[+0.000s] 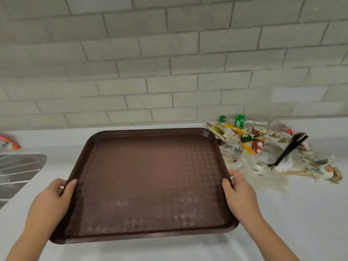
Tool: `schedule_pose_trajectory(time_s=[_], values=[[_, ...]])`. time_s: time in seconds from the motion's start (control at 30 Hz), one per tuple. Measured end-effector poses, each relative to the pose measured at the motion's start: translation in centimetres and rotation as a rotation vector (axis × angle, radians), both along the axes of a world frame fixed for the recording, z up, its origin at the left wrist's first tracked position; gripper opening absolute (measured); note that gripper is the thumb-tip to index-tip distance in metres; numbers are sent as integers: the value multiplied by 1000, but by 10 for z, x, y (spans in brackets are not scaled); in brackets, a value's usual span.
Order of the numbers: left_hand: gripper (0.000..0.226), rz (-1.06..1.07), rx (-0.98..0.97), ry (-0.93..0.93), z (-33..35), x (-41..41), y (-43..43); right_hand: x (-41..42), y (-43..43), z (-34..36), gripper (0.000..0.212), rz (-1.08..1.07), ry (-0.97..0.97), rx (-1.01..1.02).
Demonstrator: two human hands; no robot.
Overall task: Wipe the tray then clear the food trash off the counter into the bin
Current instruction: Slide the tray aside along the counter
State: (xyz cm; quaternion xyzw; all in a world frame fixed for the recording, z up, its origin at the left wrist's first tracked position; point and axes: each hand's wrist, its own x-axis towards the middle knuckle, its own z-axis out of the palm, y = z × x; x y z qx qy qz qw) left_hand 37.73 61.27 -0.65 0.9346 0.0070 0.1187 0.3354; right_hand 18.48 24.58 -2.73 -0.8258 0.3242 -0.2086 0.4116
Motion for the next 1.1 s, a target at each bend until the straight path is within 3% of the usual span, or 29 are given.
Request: schedule_pose_trajectory(time_s=[0.43, 0.57, 0.7, 0.77, 0.93, 1.1], values=[[21, -48, -35, 239, -62, 123, 90, 114, 61, -43, 31, 163, 70, 146], [17, -14, -48, 268, -79, 154, 104, 144, 55, -44, 37, 181, 80, -55], [26, 0, -89, 330, -142, 226, 151, 190, 38, -45, 43, 226, 116, -353], [24, -19, -93, 319, -152, 242, 157, 213, 25, -44, 51, 264, 230, -498], [16, -24, -49, 284, -86, 201, 100, 264, -6, -46, 66, 473, 553, -664], [23, -65, -46, 270, -83, 208, 80, 275, -22, -64, 48, 465, 778, -781]])
